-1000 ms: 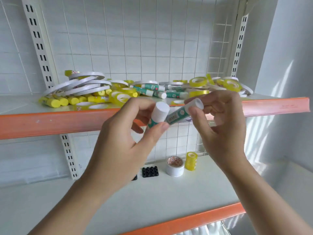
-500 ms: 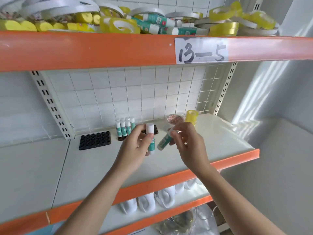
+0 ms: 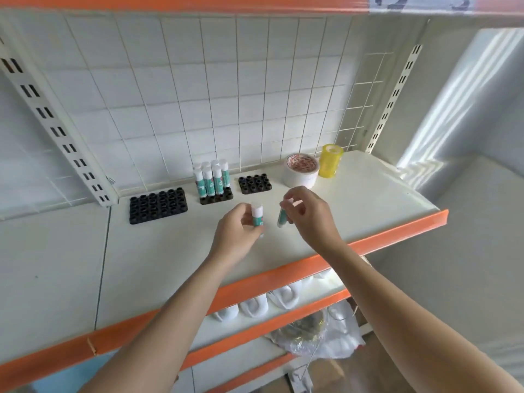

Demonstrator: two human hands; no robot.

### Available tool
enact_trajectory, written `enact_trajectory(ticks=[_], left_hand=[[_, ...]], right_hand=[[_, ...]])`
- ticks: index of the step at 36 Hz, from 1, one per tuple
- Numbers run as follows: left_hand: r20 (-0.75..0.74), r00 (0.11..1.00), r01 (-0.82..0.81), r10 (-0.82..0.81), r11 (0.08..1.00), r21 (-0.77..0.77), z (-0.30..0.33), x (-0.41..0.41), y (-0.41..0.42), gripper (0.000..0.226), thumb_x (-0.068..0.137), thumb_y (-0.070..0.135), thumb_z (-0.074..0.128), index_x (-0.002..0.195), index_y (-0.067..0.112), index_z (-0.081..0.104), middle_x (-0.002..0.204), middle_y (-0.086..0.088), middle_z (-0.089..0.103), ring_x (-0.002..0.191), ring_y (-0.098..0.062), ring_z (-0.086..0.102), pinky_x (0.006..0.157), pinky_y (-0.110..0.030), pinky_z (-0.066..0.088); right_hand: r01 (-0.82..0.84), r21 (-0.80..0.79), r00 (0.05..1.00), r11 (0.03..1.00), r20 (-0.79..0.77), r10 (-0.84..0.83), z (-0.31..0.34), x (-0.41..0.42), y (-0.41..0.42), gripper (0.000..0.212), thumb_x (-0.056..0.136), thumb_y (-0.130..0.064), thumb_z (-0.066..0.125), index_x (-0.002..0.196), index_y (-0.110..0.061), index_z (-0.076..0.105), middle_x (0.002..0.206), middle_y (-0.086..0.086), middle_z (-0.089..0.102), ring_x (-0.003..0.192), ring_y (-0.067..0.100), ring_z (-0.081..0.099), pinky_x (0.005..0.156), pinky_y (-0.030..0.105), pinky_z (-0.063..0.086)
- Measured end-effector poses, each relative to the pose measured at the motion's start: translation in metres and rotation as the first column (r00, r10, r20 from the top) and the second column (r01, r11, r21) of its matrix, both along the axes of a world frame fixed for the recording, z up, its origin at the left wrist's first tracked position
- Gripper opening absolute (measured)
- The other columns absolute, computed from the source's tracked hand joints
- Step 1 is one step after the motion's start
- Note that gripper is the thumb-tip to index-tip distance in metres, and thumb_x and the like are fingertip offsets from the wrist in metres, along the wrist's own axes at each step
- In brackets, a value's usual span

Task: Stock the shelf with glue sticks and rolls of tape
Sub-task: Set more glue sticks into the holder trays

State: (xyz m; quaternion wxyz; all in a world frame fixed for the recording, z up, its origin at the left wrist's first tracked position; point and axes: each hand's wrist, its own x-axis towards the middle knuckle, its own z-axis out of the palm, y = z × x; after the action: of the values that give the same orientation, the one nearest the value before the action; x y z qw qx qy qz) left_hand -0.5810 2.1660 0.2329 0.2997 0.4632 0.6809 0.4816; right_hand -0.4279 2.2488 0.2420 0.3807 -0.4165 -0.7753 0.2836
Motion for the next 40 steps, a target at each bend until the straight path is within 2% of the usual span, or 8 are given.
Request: enact_trajectory(ticks=[2,8,14,21,26,32,35,40], left_hand=[[-0.069,0.996,-0.052,0.054,0.998,0.024,-0.004,0.002,0.006,0.022,0.076,0.003,0.071,0.091,0.016,0.064,0.086,0.008,0.068,0.083,-0.005,0.064,0.071,-0.008,0.045],[-0.168,0.977,-0.139,0.134,0.99,-0.015,-0.013,0.014,0.024,0.018,0.077,0.008,0.07,0.088,0.019,0.061,0.085,0.007,0.068,0.085,-0.011,0.065,0.077,-0.027,0.049],[-0.215,0.952,-0.234,0.219,0.971,-0.048,-0.026,0.02,0.031,0.013,0.083,0.013,0.066,0.092,0.02,0.06,0.086,0.008,0.067,0.087,-0.016,0.065,0.077,-0.03,0.049],[-0.308,0.93,-0.228,0.2,0.972,-0.057,-0.034,0.021,0.033,0.009,0.083,0.014,0.065,0.09,0.017,0.06,0.086,0.0,0.067,0.083,-0.021,0.063,0.075,-0.039,0.051],[-0.36,0.918,-0.187,0.166,0.982,-0.022,-0.038,0.015,0.025,0.026,0.082,0.013,0.07,0.106,0.015,0.061,0.101,-0.003,0.059,0.096,-0.018,0.056,0.082,-0.033,0.046],[-0.574,0.817,-0.107,0.05,0.992,-0.065,-0.035,0.004,0.006,0.039,0.085,0.007,0.062,0.124,0.011,0.055,0.119,-0.006,0.053,0.117,-0.025,0.042,0.094,-0.03,0.037],[-0.691,0.722,-0.119,0.027,0.989,-0.086,-0.035,-0.004,-0.003,0.038,0.086,0.007,0.057,0.123,0.011,0.057,0.118,-0.008,0.054,0.115,-0.029,0.043,0.093,-0.041,0.041],[-0.774,0.63,-0.168,0.07,0.985,-0.047,-0.046,-0.01,-0.01,0.027,0.085,0.017,0.051,0.107,0.012,0.066,0.104,-0.007,0.061,0.102,-0.031,0.055,0.081,-0.044,0.05]], right_hand=[[-0.044,0.019,0.999,0.999,0.019,0.043,-0.005,-0.002,0.011,0.009,0.091,-0.016,0.064,0.089,-0.021,0.058,0.089,0.001,0.061,0.062,0.012,0.064,0.063,0.022,0.047],[-0.11,0.075,0.994,0.991,0.02,0.109,-0.02,-0.003,0.037,0.002,0.091,-0.014,0.064,0.093,-0.013,0.062,0.092,-0.003,0.058,0.07,0.006,0.06,0.067,0.027,0.05],[-0.237,0.033,0.971,0.971,0.003,0.237,-0.037,-0.002,0.04,0.017,0.091,-0.015,0.06,0.103,-0.026,0.054,0.094,-0.007,0.061,0.066,0.009,0.059,0.066,0.032,0.051],[-0.292,-0.029,0.956,0.956,0.009,0.292,-0.043,-0.003,0.041,0.028,0.091,-0.01,0.059,0.114,-0.021,0.048,0.097,-0.006,0.059,0.061,0.009,0.052,0.066,0.029,0.045],[-0.273,-0.034,0.961,0.961,0.027,0.274,-0.044,-0.004,0.043,0.03,0.091,-0.012,0.059,0.118,-0.021,0.048,0.099,-0.007,0.059,0.064,0.006,0.053,0.069,0.03,0.046],[-0.244,-0.012,0.968,0.97,0.054,0.244,-0.046,-0.005,0.042,0.032,0.09,-0.014,0.061,0.119,-0.023,0.048,0.097,-0.006,0.062,0.068,0.003,0.053,0.073,0.033,0.048],[-0.246,-0.002,0.969,0.969,0.042,0.245,-0.046,-0.004,0.042,0.03,0.09,-0.013,0.061,0.116,-0.024,0.05,0.093,-0.003,0.065,0.074,0.005,0.054,0.077,0.035,0.049],[-0.283,0.03,0.959,0.959,0.024,0.282,-0.038,-0.008,0.048,0.028,0.09,-0.009,0.06,0.11,-0.025,0.049,0.086,-0.007,0.067,0.082,0.015,0.062,0.08,0.037,0.052]])
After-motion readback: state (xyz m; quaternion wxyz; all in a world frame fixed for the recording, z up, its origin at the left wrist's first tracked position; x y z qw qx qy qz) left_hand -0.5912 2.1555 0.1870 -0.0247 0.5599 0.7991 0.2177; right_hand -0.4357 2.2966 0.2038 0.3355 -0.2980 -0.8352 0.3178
